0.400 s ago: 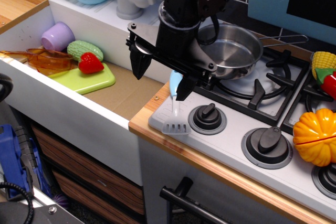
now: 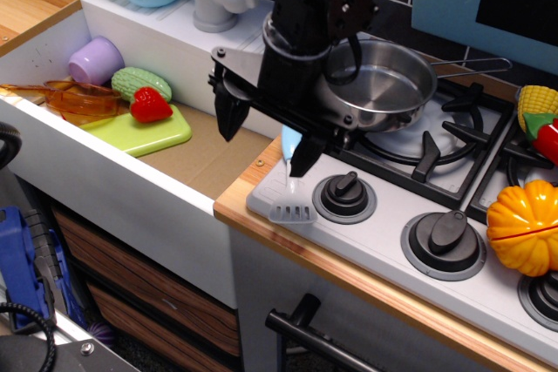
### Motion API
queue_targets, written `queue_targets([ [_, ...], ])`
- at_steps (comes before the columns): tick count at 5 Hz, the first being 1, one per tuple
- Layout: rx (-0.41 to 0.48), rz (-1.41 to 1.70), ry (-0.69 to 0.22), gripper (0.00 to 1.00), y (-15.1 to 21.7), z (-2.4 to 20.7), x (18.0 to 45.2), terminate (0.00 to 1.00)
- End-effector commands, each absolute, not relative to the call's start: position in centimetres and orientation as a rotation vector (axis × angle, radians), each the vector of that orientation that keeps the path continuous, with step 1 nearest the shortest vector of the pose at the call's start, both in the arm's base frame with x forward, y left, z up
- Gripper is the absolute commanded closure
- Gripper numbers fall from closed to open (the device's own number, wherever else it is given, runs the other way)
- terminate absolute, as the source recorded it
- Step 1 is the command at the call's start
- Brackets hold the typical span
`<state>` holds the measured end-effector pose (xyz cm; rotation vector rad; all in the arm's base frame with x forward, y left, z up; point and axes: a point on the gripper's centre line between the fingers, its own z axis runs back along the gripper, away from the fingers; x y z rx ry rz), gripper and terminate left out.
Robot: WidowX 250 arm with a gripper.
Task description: Put spatula in pan
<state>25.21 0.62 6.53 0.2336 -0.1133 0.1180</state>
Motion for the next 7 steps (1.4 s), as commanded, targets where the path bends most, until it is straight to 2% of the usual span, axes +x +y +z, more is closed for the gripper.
queue_targets([
  [1,0.218,0.119,-0.156,0.0,0.9,6.8,26.8,0.0],
  [5,0.125,0.112,-0.174,0.0,1.6,5.0,28.9,0.0],
  [7,0.063,0.117,-0.183,0.0,2.3,3.3,29.5,0.0],
])
